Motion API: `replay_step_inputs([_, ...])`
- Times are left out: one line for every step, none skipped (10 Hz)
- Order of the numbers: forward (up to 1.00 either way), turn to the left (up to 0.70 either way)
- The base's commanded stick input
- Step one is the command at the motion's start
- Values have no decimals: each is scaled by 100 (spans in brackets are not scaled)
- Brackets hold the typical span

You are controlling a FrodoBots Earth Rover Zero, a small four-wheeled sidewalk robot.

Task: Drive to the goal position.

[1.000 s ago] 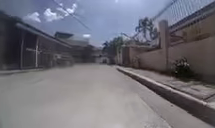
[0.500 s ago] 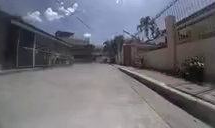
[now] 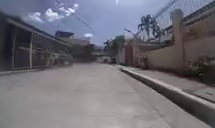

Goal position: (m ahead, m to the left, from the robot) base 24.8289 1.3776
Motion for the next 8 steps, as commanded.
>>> replay_step_inputs([85,0])
replay_step_inputs([85,0])
replay_step_inputs([85,0])
replay_step_inputs([85,0])
replay_step_inputs([85,0])
replay_step_inputs([85,-15])
replay_step_inputs([85,-33])
replay_step_inputs([85,-34])
